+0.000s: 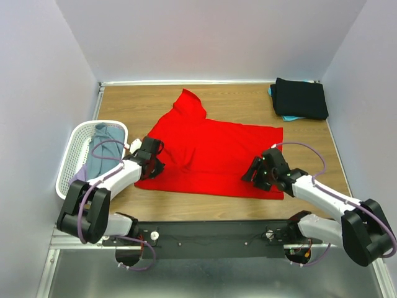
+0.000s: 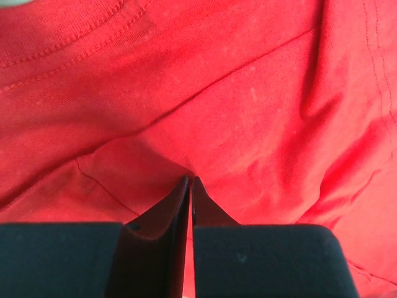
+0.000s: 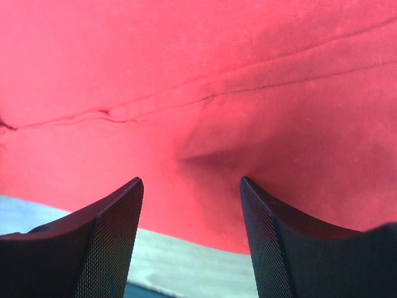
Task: Fold and stack the t-shirts
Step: Fold the tshirt
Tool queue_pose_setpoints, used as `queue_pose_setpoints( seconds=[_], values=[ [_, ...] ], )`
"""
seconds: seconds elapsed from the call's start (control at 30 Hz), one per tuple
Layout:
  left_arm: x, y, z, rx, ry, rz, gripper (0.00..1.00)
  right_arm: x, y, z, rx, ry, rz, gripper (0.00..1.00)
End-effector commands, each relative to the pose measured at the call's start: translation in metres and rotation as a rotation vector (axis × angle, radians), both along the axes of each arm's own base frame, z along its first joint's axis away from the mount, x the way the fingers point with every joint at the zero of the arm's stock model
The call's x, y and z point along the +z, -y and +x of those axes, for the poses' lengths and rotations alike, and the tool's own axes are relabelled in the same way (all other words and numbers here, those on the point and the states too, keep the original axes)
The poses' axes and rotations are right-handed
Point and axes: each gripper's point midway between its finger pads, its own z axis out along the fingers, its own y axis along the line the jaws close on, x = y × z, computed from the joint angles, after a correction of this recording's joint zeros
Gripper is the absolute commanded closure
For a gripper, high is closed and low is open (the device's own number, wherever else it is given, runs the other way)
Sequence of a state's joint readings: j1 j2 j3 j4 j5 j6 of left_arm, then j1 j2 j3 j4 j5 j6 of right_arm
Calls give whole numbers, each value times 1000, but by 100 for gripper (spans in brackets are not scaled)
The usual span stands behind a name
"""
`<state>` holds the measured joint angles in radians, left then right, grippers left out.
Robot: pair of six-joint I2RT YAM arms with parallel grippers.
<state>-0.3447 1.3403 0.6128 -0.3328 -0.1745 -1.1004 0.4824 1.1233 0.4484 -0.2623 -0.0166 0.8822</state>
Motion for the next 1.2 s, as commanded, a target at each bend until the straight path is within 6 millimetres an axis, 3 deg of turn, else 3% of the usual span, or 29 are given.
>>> queue_pose_setpoints(
  seconds=[0.0,0.03,0.1,0.13,0.23,0.27,0.3,0.43,0.47,0.5,0.53,0.63,0.7,0.9,1.17],
  values=[
    [8,-12,-18,-22,-37,64,88,-2,4,-31,32,-130,-13,29],
    [14,-12,-16,-27,-23,70,88,20,-5,-13,46,-70,7,29],
    [37,-15,0,-33,43,99,85,38,-10,9,73,-5,-13,29],
    [54,-15,14,-43,100,114,81,52,-18,30,96,38,-28,30],
    [80,-14,38,-57,191,144,75,71,-37,64,144,97,-29,31],
    [84,-15,47,-59,210,162,75,91,-52,80,174,153,-10,32],
    [98,-14,60,-45,248,165,74,84,-63,91,191,153,-12,32],
    [105,-20,92,1,261,220,71,86,-114,121,265,184,-9,34],
    [100,-19,101,2,246,221,71,82,-127,121,286,179,-14,34],
    [97,-19,106,7,242,219,71,91,-141,133,289,211,4,34],
    [94,-22,110,13,236,216,71,70,-149,137,298,174,-12,37],
    [70,-11,123,-37,190,179,72,58,-177,150,322,172,-4,40],
    [68,-7,131,-53,191,172,72,59,-192,159,331,190,2,40],
    [51,0,144,-84,168,160,72,34,-213,164,341,164,-19,43],
    [36,6,146,-111,140,137,72,13,-234,154,365,126,-19,50]
  ],
)
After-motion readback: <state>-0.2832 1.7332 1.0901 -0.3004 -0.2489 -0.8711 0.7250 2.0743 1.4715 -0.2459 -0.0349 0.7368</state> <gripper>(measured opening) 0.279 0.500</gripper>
